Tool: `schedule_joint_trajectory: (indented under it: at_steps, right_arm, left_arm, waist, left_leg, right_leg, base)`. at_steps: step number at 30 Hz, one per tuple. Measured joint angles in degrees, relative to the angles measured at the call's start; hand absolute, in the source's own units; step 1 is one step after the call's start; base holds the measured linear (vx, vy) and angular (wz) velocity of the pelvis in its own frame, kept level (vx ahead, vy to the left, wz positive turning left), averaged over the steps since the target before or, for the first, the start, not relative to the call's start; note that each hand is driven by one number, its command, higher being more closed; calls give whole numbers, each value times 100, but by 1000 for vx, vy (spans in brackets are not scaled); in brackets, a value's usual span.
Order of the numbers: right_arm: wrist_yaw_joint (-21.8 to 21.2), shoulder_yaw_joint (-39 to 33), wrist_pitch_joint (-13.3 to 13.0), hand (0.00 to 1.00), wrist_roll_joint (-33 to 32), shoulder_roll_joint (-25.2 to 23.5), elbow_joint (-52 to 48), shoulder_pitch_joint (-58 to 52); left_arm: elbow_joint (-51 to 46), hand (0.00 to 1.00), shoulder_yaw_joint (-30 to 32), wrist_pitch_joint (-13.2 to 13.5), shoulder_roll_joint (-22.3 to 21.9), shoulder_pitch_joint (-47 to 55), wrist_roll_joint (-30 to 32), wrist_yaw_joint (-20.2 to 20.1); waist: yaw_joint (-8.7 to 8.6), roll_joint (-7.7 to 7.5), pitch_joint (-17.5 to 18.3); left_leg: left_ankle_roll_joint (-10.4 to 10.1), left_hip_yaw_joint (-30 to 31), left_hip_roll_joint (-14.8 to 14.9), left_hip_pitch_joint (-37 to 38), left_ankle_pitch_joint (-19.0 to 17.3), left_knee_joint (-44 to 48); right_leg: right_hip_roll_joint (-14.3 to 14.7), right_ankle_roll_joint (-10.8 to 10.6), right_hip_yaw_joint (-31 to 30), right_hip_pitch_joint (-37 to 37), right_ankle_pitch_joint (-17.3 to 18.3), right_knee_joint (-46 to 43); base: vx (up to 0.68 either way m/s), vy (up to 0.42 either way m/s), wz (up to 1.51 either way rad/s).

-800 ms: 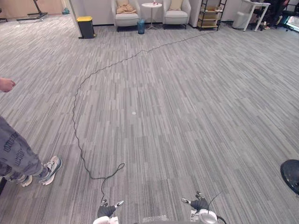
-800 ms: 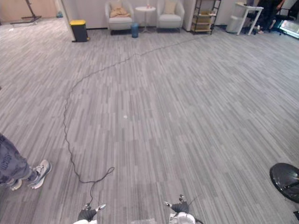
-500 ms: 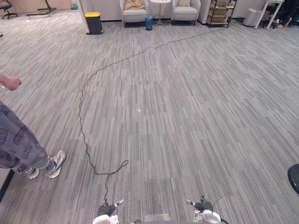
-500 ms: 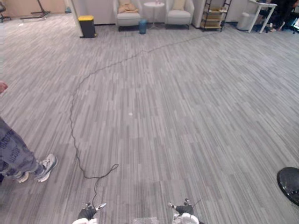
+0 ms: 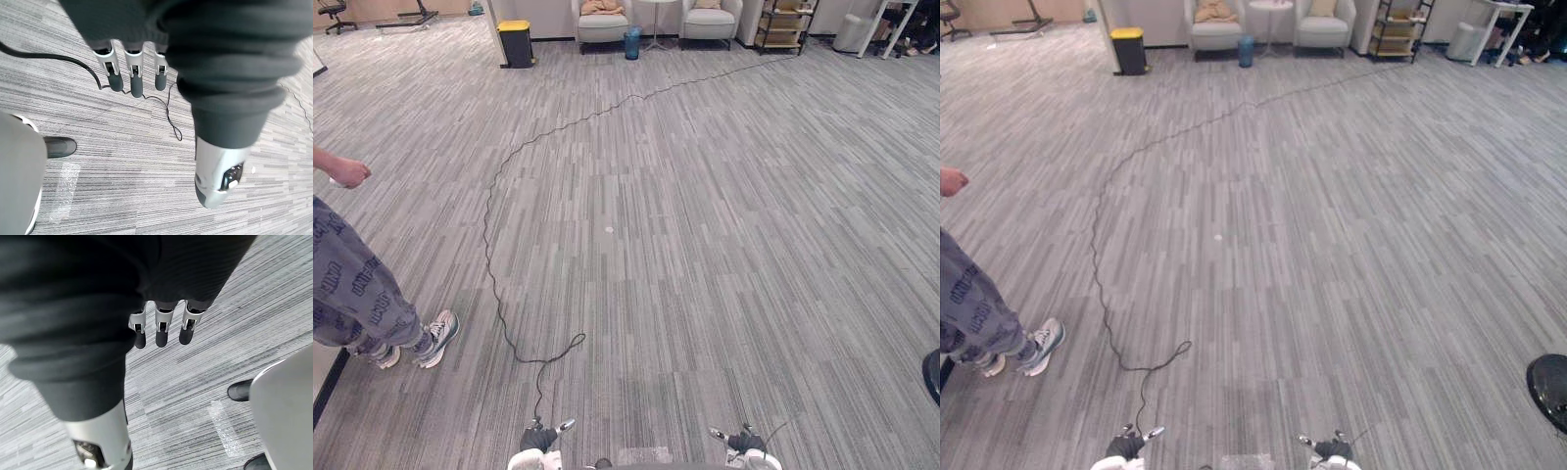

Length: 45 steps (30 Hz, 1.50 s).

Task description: Pick up cushions and gather them together orderly.

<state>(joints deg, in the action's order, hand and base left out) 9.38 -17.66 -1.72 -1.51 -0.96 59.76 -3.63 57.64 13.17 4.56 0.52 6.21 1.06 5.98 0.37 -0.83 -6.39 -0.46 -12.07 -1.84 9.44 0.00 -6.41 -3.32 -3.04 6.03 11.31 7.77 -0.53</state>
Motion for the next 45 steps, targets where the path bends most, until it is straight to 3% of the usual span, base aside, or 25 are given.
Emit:
schedule_joint_trajectory:
  at_steps: [15, 19, 20, 21, 22, 23, 24, 25, 27, 30, 31, 32, 33, 34, 36, 38, 39, 40, 41, 42, 43, 45]
  right_arm:
    - [-37, -1, 3, 0, -86, 4, -22, 12]
    - [-44, 8, -2, 0, -99, -28, -105, 12]
    - [-43, 8, -3, 0, -103, -67, -186, 9]
    - [-43, -2, -4, 0, -110, -92, -273, 4]
    - [-41, -20, -18, 0, -132, -26, -296, 10]
    - [-41, -18, -25, 0, -152, 0, -305, 17]
    - [-27, 0, -23, 0, -201, -11, -394, 11]
    - [-23, 32, -22, 0, -213, -19, -421, -2]
    - [2, 58, -12, 0, -309, -1, -463, -4]
    - [29, 62, 19, 0, -311, 9, -466, -2]
    - [45, 76, 18, 0, -311, 31, -460, -5]
    - [51, 116, 20, 0, -313, 39, -455, -6]
    - [52, 184, 21, 0, -314, 33, -379, 35]
    - [28, 207, 17, 0, -305, -37, -390, 18]
    - [21, 195, 6, 0, -304, -106, -426, 10]
    - [-2, 191, 6, 0, -294, -201, -400, 11]
    - [-11, 190, 4, 0, -294, -210, -417, 12]
    - [-37, 188, -11, 0, -293, -219, -515, 5]
    - [-49, 191, -57, 0, -292, -199, -574, 10]
    - [-49, 198, -58, 0, -292, -185, -623, 8]
    - [-53, 206, -62, 0, -293, -146, -736, 0]
    - [-51, 213, -112, 0, -292, -133, -897, -11]
  left_arm:
    - [28, 0, -114, -8, 46, -61, -15, -4]
    - [-96, 0, 17, -34, 44, -79, -34, -5]
    - [-152, 0, 129, -44, 50, -94, -41, -9]
    - [-274, 0, 226, -43, 39, -100, -123, -5]
    - [-428, 0, 378, -39, -63, -101, -132, -10]
    - [-467, 0, 424, -45, -91, -106, -152, -12]
    - [-541, 0, 527, -35, -116, -106, -195, -20]
    - [-632, 0, 587, -29, -127, -101, -247, -21]
    - [-751, 0, 607, -23, -129, -77, -311, -28]
    - [-869, 0, 606, 10, -163, -92, -401, -74]
    - [-902, 0, 610, 30, -196, -92, -445, -76]
    - [-904, 0, 603, 32, -193, -93, -470, -79]
    - [-891, 0, 602, 61, -157, -98, -475, -91]
    - [-872, 0, 611, 96, -136, -100, -478, -91]
    - [-869, 0, 609, 114, -111, -99, -473, -100]
    - [-781, 0, 462, 84, 27, -100, -457, -86]
    - [-738, 0, 393, 80, 54, -106, -457, -86]
    - [-659, 0, 164, 41, 149, -122, -450, -84]
    - [-592, 0, 18, -37, 193, -215, -440, -84]
    - [-574, 0, -10, -42, 192, -225, -438, -80]
    - [-550, 0, -103, -44, 167, -241, -416, -70]
    - [-530, 0, -180, -38, 89, -311, -407, -58]
  waist:
    - [-3, -17, -122]
    - [0, -45, -212]
    - [2, -105, -269]
    - [5, -138, -375]
    - [12, -23, -451]
    - [13, 22, -481]
    - [19, 19, -557]
    - [30, -32, -597]
    - [87, -4, -588]
    - [221, -25, -602]
    - [268, -18, -594]
    - [295, -34, -584]
    - [321, -132, -503]
    - [307, -192, -413]
    - [332, -265, -369]
    - [337, -409, -254]
    - [332, -411, -252]
    - [298, -413, -265]
    - [290, -373, -338]
    - [288, -340, -363]
    - [266, -297, -399]
    - [220, -226, -436]
  left_leg:
    - [3, 11, 1, 60, 1, 1]
    - [-45, -8, 50, -93, -115, 150]
    - [-23, -1, 76, -302, -261, 527]
    - [-25, 2, 189, -686, -637, 1406]
    - [8, -54, 489, -1241, -1165, 2587]
    - [31, -93, 612, -1410, -1302, 3004]
    - [89, -181, 837, -1782, -1410, 3975]
    - [81, -201, 961, -2058, -1402, 4547]
    - [-23, -355, 1204, -2306, -1615, 4932]
    - [-81, -497, 1181, -2803, -1439, 3999]
    - [-203, -486, 1123, -2931, -922, 3337]
    - [-191, -503, 1089, -2914, -666, 3314]
    - [-3, -629, 882, -2919, -800, 3455]
    - [122, -722, 833, -3042, -1168, 3700]
    - [240, -804, 777, -3020, -1436, 3938]
    - [384, -939, 592, -2627, -1823, 3972]
    - [403, -943, 562, -2535, -1858, 3933]
    - [419, -928, 464, -2167, -1966, 3761]
    - [409, -919, 381, -1683, -2070, 3521]
    - [397, -919, 373, -1530, -2082, 3447]
    - [383, -917, 360, -1058, -2096, 3118]
    - [352, -913, 365, -473, -2107, 2632]
  right_leg:
    - [2, 10, 3, 68, 21, -10]
    - [17, 87, -1, -182, 283, -493]
    - [-16, 96, 4, -283, 358, -653]
    - [-34, 117, 47, -369, 431, -812]
    - [102, 159, 94, -460, 553, -982]
    - [160, 193, 102, -485, 615, -1056]
    - [224, 299, 109, -457, 832, -1224]
    - [238, 350, 92, -365, 912, -1262]
    - [228, 361, 19, -265, 1063, -1332]
    - [-129, 191, -191, -150, 1231, -1238]
    - [-292, 24, -301, -87, 1332, -1116]
    - [-378, -30, -366, -48, 1388, -1076]
    - [-580, 9, -482, 78, 1454, -890]
    - [-645, 133, -636, 61, 1303, -933]
    - [-760, 54, -774, 18, 1142, -1150]
    - [-956, -347, -832, -324, 894, -2436]
    - [-967, -436, -846, -438, 797, -2782]
    - [-942, -716, -965, -941, 380, -4185]
    - [-856, -790, -951, -1478, 331, -5637]
    - [-816, -751, -930, -1615, 358, -5950]
    - [-694, -581, -690, -2040, 457, -6624]
    - [-647, -253, -121, -2699, 639, -6642]
  base:
    - [-1, -2, 0]
    - [-17, -47, 2]
    - [16, -63, 14]
    - [4, -103, 16]
    - [-10, -81, 12]
    - [-49, -46, 15]
    - [-1, 19, 11]
    - [90, 43, 2]
    - [195, 89, -15]
    - [302, 214, -36]
    - [345, 310, -34]
    - [493, 416, -38]
    - [480, 355, -29]
    - [586, 355, -25]
    - [527, 311, -10]
    - [524, 284, -4]
    - [592, 230, -1]
    - [552, 162, -1]
    - [528, 131, -2]
    - [403, 56, -7]
    - [306, 34, -4]
    - [390, 22, 0]
